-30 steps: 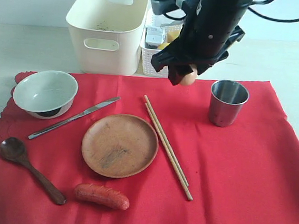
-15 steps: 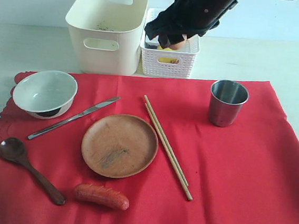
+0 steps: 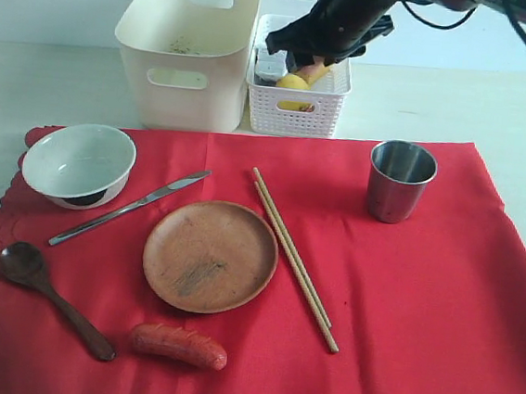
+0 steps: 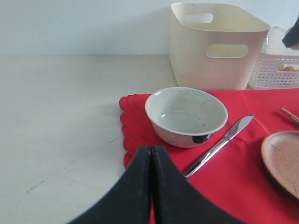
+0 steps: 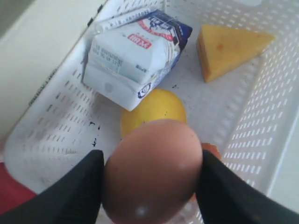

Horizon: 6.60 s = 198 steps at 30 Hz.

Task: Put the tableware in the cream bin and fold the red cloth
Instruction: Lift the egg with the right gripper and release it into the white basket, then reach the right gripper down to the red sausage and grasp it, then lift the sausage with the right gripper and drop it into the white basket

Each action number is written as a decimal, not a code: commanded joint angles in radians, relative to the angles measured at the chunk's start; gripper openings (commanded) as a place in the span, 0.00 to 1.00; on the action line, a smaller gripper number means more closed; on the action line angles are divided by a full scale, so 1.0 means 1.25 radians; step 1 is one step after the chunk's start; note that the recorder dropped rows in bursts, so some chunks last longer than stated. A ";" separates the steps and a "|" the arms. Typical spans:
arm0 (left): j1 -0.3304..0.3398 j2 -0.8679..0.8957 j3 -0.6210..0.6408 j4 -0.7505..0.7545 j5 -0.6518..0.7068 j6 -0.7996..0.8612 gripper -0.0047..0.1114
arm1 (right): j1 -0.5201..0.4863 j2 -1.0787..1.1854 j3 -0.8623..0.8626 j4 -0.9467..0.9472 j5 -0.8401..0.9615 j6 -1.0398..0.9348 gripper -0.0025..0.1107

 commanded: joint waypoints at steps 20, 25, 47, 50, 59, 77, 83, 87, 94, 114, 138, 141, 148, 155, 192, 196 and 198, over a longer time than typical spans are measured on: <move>-0.005 -0.004 -0.002 0.002 -0.009 -0.003 0.05 | -0.004 -0.110 -0.016 -0.020 0.165 -0.012 0.72; -0.005 -0.004 -0.002 0.002 -0.009 -0.003 0.05 | -0.004 -0.141 -0.016 0.033 0.277 -0.048 0.66; -0.005 -0.004 -0.002 0.002 -0.009 -0.003 0.05 | 0.088 -0.352 0.260 0.099 0.348 -0.008 0.59; -0.005 -0.004 -0.002 0.002 -0.009 -0.003 0.05 | 0.126 -0.407 0.344 0.099 0.342 -0.025 0.59; -0.005 -0.004 -0.002 0.002 -0.009 -0.003 0.05 | 0.312 -0.571 0.714 0.102 0.073 -0.150 0.59; -0.005 -0.004 -0.002 0.002 -0.009 -0.003 0.05 | 0.498 -0.420 0.768 0.123 -0.098 -0.392 0.59; -0.005 -0.004 -0.002 0.002 -0.009 -0.003 0.05 | 0.498 -0.420 0.768 0.120 -0.060 -0.592 0.59; -0.005 -0.004 -0.002 0.002 -0.009 -0.003 0.05 | 0.498 -0.406 0.768 0.120 -0.067 -0.622 0.59; -0.005 -0.004 -0.002 0.002 -0.009 -0.003 0.05 | 0.498 -0.337 0.768 0.127 -0.088 -0.606 0.59; -0.005 -0.004 -0.002 0.002 -0.009 -0.003 0.05 | 0.498 -0.305 0.768 0.126 -0.108 -0.545 0.49; -0.005 -0.004 -0.002 0.002 -0.009 -0.003 0.05 | 0.498 -0.481 0.768 0.029 -0.096 -0.535 0.05; -0.005 -0.004 -0.002 0.002 -0.009 -0.003 0.05 | 0.498 -0.524 0.768 -0.085 -0.096 -0.431 0.05; -0.005 -0.004 -0.002 0.002 -0.009 -0.003 0.05 | 0.472 -0.579 0.768 -0.328 -0.096 -0.192 0.05; -0.005 -0.004 -0.002 0.002 -0.009 -0.003 0.05 | 0.389 -0.591 0.768 -0.368 -0.111 -0.114 0.05; -0.005 -0.004 -0.002 0.002 -0.009 -0.003 0.05 | 0.077 -0.504 0.718 -0.344 -0.607 0.244 0.05; -0.005 -0.004 -0.002 0.002 -0.009 -0.003 0.05 | 0.039 -0.458 0.672 -0.338 -0.607 0.244 0.05; -0.005 -0.004 -0.002 0.002 -0.009 -0.003 0.05 | 0.025 -0.425 0.641 -0.338 -0.607 0.244 0.05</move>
